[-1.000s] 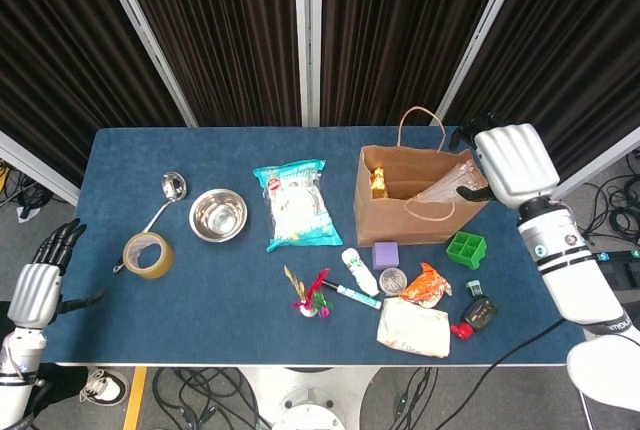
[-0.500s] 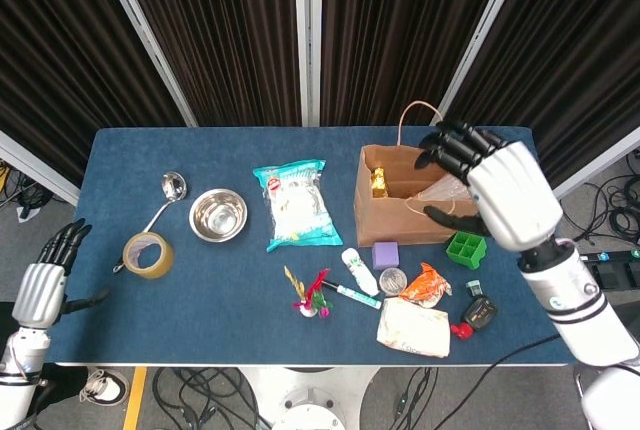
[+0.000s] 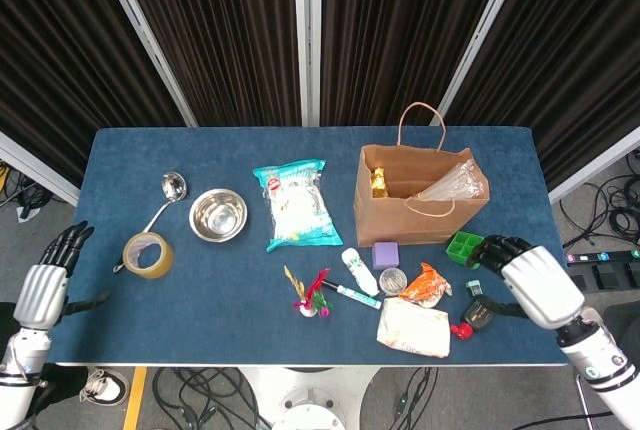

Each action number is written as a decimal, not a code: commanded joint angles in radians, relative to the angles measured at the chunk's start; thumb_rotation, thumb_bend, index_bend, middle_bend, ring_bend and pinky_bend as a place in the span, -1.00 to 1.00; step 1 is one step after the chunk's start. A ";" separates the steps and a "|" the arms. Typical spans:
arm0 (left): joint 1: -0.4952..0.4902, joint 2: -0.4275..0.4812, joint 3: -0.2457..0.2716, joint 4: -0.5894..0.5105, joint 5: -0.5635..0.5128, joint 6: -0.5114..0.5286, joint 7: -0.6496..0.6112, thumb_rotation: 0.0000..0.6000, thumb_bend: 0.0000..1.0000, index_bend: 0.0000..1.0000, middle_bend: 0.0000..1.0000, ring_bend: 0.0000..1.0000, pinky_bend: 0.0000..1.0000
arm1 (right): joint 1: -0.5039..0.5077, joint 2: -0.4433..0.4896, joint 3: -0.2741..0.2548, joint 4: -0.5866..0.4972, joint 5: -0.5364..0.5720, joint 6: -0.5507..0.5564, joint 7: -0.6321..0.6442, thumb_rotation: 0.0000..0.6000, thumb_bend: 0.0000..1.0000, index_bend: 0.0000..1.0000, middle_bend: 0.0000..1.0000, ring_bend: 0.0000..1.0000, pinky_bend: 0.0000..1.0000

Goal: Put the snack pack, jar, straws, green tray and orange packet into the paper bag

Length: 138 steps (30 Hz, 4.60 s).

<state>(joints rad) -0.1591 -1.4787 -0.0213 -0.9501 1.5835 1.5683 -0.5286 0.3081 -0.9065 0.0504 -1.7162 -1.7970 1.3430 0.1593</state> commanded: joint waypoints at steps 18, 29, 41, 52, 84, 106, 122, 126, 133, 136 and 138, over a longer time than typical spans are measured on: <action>0.013 -0.007 0.013 0.027 0.008 0.014 -0.018 1.00 -0.88 -0.80 -0.71 -0.98 -0.69 | -0.056 -0.704 0.093 0.748 0.404 -0.045 0.236 1.00 -1.00 -0.40 -0.57 -0.73 -0.49; 0.009 -0.003 0.016 0.028 0.011 0.009 -0.013 1.00 -0.88 -0.80 -0.71 -0.98 -0.69 | -0.034 -0.777 0.138 0.787 0.458 -0.095 0.291 1.00 -1.00 -0.41 -0.57 -0.72 -0.50; 0.008 -0.004 0.015 0.027 0.006 0.000 -0.004 1.00 -0.88 -0.79 -0.71 -0.98 -0.69 | 0.014 -0.794 0.161 0.796 0.501 -0.208 0.292 1.00 -1.00 -0.41 -0.53 -0.62 -0.44; 0.008 -0.004 0.013 0.030 0.003 -0.001 -0.006 1.00 -0.88 -0.79 -0.71 -0.98 -0.69 | 0.027 -0.816 0.159 0.814 0.508 -0.235 0.280 1.00 -1.00 -0.36 -0.42 -0.51 -0.28; 0.008 -0.005 0.012 0.016 0.005 0.001 -0.003 1.00 -0.88 -0.79 -0.71 -0.98 -0.69 | -0.031 -0.731 0.147 0.704 0.449 -0.087 0.307 1.00 -0.68 0.06 -0.14 -0.21 0.10; 0.007 0.010 0.013 -0.017 0.020 0.025 0.016 1.00 -0.88 -0.79 -0.71 -0.98 -0.69 | -0.154 -0.246 0.295 -0.064 0.255 0.380 0.042 1.00 -0.69 0.06 -0.13 -0.21 0.10; 0.017 0.032 -0.002 -0.019 -0.006 0.024 0.006 1.00 -0.88 -0.79 -0.71 -0.98 -0.69 | 0.222 -0.481 0.441 -0.026 0.486 0.120 -0.386 1.00 -0.68 0.06 -0.13 -0.22 0.10; 0.019 0.032 -0.003 -0.019 -0.008 0.023 0.004 1.00 -0.88 -0.79 -0.71 -0.98 -0.69 | 0.253 -0.524 0.432 0.011 0.533 0.095 -0.429 1.00 -0.70 0.06 -0.14 -0.22 0.10; 0.019 0.034 -0.007 -0.018 -0.011 0.021 0.003 1.00 -0.88 -0.79 -0.71 -0.98 -0.69 | 0.268 -0.522 0.403 0.016 0.577 0.047 -0.466 1.00 -0.97 -0.13 -0.27 -0.39 -0.14; 0.018 0.032 -0.006 -0.018 -0.010 0.019 0.004 1.00 -0.88 -0.79 -0.71 -0.98 -0.69 | 0.269 -0.502 0.391 0.001 0.594 0.019 -0.471 1.00 -1.00 -0.35 -0.45 -0.61 -0.43; 0.019 0.031 -0.005 -0.017 -0.011 0.017 0.004 1.00 -0.89 -0.79 -0.71 -0.98 -0.69 | 0.268 -0.493 0.391 -0.007 0.601 0.016 -0.467 1.00 -1.00 -0.45 -0.59 -0.77 -0.59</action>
<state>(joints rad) -0.1406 -1.4472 -0.0269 -0.9673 1.5723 1.5855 -0.5247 0.5761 -1.4022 0.4429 -1.7209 -1.1983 1.3608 -0.3085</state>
